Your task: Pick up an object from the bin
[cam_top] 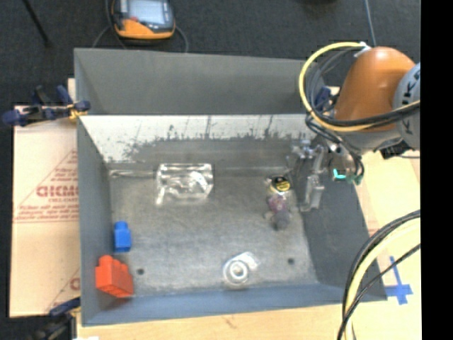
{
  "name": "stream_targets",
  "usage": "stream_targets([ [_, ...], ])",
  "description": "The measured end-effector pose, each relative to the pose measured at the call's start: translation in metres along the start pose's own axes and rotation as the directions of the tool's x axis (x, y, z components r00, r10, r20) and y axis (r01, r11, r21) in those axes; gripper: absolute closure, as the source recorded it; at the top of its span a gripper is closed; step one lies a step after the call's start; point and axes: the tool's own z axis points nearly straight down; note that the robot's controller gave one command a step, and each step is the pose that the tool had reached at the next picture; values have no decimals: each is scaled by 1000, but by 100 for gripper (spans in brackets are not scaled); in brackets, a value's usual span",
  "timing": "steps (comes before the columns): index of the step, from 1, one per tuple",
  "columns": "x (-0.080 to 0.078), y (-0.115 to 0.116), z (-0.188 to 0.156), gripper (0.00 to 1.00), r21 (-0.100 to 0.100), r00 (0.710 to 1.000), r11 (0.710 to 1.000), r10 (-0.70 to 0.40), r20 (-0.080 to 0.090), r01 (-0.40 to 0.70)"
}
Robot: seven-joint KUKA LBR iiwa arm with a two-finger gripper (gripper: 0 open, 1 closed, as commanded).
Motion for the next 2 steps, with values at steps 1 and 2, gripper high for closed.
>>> stream_targets([
  [1,19,-20,94,0,6,881,881,-473,9,473],
  [2,18,-20,93,100,8,880,880,-474,11,474],
])
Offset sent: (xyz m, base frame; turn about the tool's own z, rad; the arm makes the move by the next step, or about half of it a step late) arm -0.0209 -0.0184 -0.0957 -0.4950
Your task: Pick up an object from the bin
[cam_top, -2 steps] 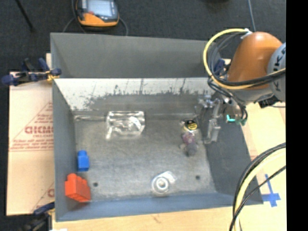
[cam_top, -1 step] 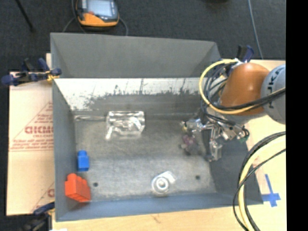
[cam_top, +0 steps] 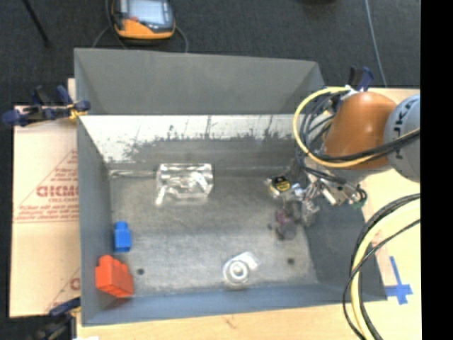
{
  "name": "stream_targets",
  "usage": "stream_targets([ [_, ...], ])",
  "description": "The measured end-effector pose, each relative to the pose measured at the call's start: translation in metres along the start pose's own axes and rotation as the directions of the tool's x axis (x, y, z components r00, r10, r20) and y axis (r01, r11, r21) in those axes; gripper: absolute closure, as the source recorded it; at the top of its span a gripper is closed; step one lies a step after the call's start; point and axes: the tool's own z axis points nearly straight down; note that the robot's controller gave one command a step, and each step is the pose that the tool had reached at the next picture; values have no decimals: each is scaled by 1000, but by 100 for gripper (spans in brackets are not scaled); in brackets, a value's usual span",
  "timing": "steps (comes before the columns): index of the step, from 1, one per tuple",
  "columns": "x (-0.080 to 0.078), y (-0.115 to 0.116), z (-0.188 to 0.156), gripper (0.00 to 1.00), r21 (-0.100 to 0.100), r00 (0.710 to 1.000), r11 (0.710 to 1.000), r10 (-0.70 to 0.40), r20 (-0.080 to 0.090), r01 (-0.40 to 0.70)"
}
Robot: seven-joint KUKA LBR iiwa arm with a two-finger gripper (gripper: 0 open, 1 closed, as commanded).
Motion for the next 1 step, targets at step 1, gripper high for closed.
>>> stream_targets([
  [1,16,-5,-169,100,2,999,999,-41,1,41],
])
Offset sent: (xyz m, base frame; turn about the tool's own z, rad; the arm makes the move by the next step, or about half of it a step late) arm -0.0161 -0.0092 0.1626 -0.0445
